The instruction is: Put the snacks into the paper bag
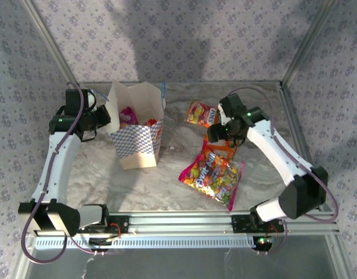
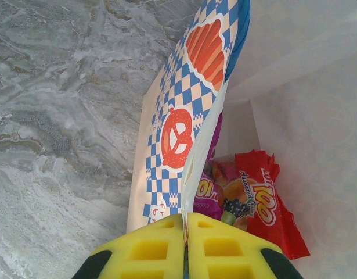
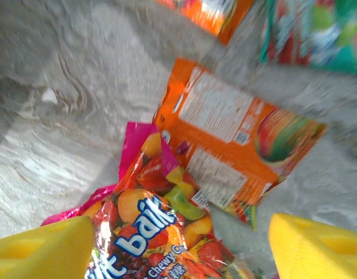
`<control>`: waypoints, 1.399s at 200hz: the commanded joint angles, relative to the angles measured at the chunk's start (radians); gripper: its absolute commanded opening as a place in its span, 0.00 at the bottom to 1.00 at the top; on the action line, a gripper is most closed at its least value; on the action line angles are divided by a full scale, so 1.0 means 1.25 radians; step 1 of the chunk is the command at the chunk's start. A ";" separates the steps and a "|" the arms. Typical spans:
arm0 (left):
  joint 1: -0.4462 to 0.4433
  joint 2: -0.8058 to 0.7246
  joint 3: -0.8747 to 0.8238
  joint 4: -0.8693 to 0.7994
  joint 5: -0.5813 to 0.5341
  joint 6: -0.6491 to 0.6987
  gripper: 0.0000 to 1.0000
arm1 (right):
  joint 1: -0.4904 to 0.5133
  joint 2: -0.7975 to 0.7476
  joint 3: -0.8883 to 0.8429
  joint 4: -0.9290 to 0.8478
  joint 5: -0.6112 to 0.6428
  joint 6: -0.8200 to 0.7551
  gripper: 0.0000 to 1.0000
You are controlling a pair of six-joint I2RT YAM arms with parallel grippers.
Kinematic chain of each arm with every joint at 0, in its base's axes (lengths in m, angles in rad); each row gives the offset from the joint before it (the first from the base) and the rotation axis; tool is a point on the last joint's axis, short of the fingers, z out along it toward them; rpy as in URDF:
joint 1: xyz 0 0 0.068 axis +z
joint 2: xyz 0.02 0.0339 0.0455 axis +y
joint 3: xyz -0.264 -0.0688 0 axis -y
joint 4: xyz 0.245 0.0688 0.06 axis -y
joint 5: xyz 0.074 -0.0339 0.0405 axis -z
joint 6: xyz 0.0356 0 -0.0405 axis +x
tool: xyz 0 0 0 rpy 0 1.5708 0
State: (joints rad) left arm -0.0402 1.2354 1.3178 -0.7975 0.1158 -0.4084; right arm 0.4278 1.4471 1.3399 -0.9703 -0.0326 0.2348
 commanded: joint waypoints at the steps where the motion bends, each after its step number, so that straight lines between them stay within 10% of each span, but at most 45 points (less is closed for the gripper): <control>1: 0.002 0.004 0.016 -0.014 0.006 0.009 0.07 | 0.004 0.043 -0.022 -0.044 -0.067 -0.042 0.79; 152: 0.003 0.013 0.029 -0.020 0.007 0.006 0.07 | 0.061 0.242 -0.037 -0.026 -0.174 -0.146 0.82; 165: 0.003 0.013 0.029 -0.020 0.007 0.008 0.07 | 0.061 0.254 -0.040 -0.020 -0.169 -0.146 0.71; 185: 0.002 0.012 0.025 -0.023 0.006 0.009 0.07 | 0.061 0.263 -0.047 0.003 -0.131 -0.136 0.28; 207: 0.002 0.011 0.024 -0.026 0.004 0.010 0.07 | 0.050 0.264 -0.043 0.025 -0.093 -0.119 0.11; 280: 0.002 0.008 0.022 -0.025 0.000 0.011 0.07 | -0.008 0.219 0.019 0.120 -0.066 0.002 0.00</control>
State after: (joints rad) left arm -0.0402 1.2465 1.3308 -0.8120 0.1158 -0.4084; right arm 0.4541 1.7603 1.3109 -0.9154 -0.1440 0.1474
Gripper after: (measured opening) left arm 0.071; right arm 0.055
